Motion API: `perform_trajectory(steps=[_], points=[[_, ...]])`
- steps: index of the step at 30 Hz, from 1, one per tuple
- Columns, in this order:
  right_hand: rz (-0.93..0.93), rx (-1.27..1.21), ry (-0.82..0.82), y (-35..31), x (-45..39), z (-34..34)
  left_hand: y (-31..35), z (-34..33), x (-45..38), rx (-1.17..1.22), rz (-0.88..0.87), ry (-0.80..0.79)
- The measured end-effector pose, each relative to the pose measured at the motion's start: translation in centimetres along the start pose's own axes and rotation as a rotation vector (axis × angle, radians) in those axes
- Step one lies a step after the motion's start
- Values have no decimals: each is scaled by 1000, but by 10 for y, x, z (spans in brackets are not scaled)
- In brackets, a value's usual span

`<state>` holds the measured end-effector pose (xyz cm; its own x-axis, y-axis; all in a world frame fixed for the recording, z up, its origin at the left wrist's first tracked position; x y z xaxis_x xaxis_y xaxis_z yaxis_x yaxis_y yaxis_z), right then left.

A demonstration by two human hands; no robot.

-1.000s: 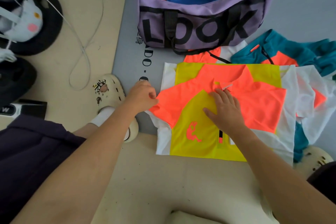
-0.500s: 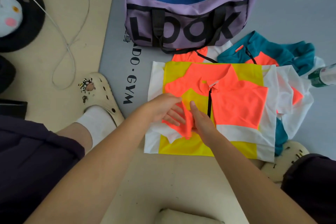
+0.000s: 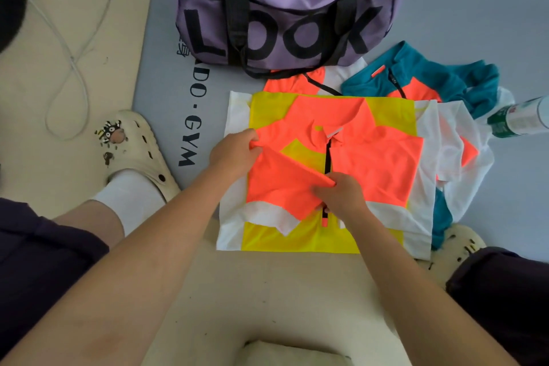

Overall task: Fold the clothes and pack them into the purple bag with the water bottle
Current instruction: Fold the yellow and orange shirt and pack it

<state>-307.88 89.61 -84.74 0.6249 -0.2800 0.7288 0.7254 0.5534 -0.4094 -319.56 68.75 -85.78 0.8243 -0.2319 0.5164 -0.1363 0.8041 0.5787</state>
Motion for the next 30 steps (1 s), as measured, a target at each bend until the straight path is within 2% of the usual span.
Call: perform_trajectory(steps=[3,6,9,13,15,17,19,21,24,27,30], points=[[22,-107,195,-6,-11,18,-4,5,1,20,10,75],[35,-85,161,-10,-16,19,-4,1,7,110,103,118],[66,-30,192,-12,-17,19,-9,-11,17,94,246,96],[77,80,173,-12,-12,16,-15,-24,27,115,261,114],[67,148,205,-8,-9,17,-15,-25,31,133,263,185],[61,172,309,1,-6,26,-7,-28,38,139,263,326],[59,146,436,13,-3,39,12,-39,49,132,140,420],[66,121,548,29,1,54,39,-62,62,95,-123,356],[-50,132,660,58,9,79,76,-104,77,-15,-428,127],[-247,183,679,93,18,101,90,-133,83,-175,-463,-108],[-351,179,456,124,25,110,84,-144,82,-305,-397,-173]])
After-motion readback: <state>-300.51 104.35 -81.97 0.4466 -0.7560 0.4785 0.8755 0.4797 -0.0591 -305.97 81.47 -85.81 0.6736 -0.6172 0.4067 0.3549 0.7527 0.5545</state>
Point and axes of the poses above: each hand's wrist, its own x-axis away from the middle knuckle, its own z-axis out of the back of the hand, y = z × x, the point moved 1 cm from there along -x, towards the middle knuckle, and after that the axes turned 12 degrees about x, right-handed, at the moved point
